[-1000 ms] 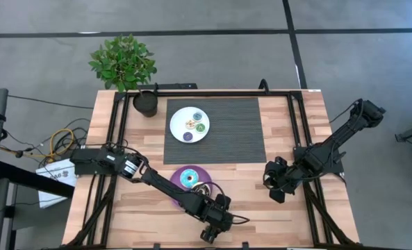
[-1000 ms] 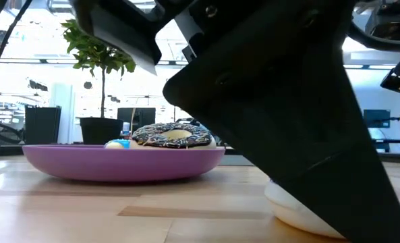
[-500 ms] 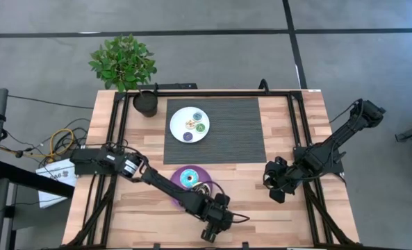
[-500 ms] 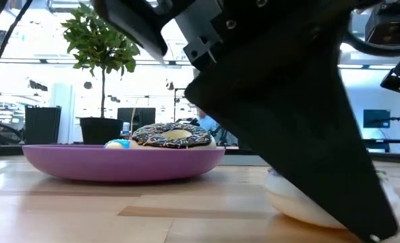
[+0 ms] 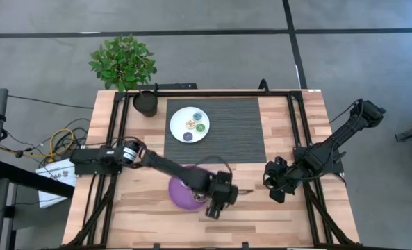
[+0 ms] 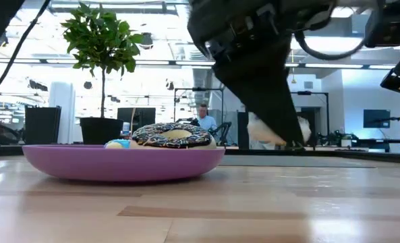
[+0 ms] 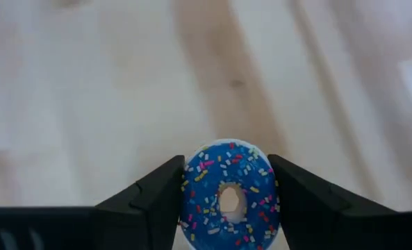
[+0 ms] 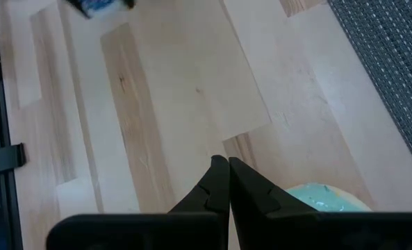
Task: Pick & Place donuts
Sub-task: Put the small blue donut on the white plate
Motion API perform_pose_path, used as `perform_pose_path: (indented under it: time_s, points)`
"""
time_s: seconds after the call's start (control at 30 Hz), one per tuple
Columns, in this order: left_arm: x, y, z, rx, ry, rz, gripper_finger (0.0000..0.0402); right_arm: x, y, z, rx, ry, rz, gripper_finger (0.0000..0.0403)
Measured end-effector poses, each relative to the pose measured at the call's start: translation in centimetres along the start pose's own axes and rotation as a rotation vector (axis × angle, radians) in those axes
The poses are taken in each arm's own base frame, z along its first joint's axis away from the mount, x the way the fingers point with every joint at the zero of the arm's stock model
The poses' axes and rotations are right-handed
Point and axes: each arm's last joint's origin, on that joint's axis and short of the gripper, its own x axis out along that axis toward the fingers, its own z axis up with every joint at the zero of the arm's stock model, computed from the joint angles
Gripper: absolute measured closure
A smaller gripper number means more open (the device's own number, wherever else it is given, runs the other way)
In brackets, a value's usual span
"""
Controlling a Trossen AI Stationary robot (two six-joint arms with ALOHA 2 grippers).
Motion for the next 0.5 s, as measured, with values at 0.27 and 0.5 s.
perform_pose_path:
  time_s: [0.27, 0.5]
  points:
    - [-4.2, 9.1, -0.1, 0.036, -0.006, 0.122, 0.0207, 0.0, 0.1, 0.1, 0.015, -0.013, 0.007, 0.0403]
    - [-8.7, 16.9, -2.3, -0.048, 0.032, 0.153, 0.0207, 0.0, 0.0, 0.1, 0.079, -0.028, -0.009, 0.0403]
